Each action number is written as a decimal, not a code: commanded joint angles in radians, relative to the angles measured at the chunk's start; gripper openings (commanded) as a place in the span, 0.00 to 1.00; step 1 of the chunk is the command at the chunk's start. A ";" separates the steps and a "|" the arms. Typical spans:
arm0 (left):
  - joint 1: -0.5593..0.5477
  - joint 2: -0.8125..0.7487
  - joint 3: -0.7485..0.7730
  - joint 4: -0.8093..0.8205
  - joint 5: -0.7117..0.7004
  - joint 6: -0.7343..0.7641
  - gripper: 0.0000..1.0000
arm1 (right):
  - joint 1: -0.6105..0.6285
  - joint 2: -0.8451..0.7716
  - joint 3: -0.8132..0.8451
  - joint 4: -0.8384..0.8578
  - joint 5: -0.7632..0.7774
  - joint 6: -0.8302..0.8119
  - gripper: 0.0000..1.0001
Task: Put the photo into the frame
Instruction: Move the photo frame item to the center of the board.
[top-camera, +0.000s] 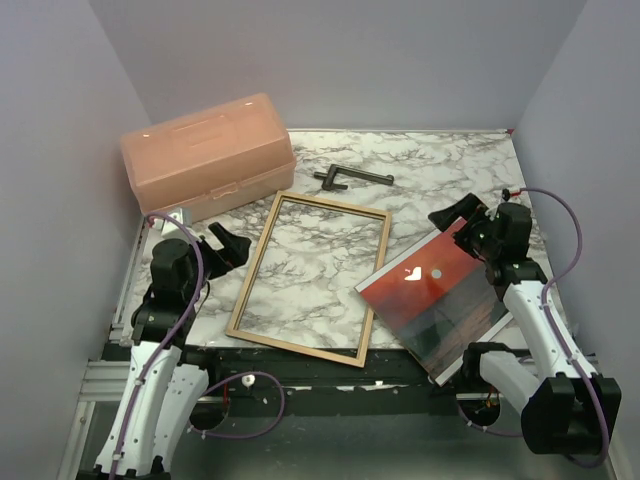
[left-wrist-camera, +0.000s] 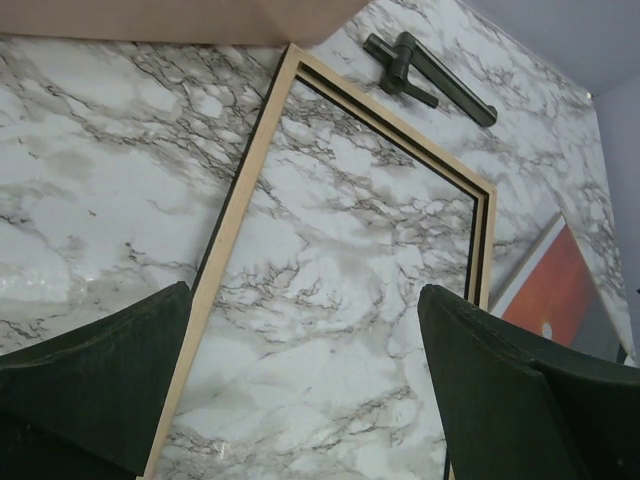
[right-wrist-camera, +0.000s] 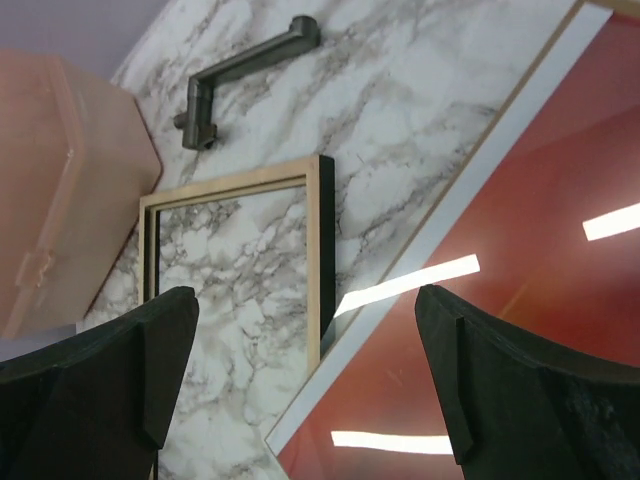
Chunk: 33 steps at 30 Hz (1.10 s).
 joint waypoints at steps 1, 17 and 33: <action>0.004 0.011 0.028 -0.064 0.141 -0.022 0.98 | 0.000 -0.046 -0.026 -0.142 -0.106 -0.018 1.00; -0.160 0.292 -0.031 0.078 0.403 -0.068 0.99 | 0.001 0.009 -0.117 -0.210 -0.251 -0.116 1.00; -0.615 0.990 0.326 0.218 0.339 -0.240 0.99 | 0.000 0.003 -0.164 -0.207 -0.308 -0.062 1.00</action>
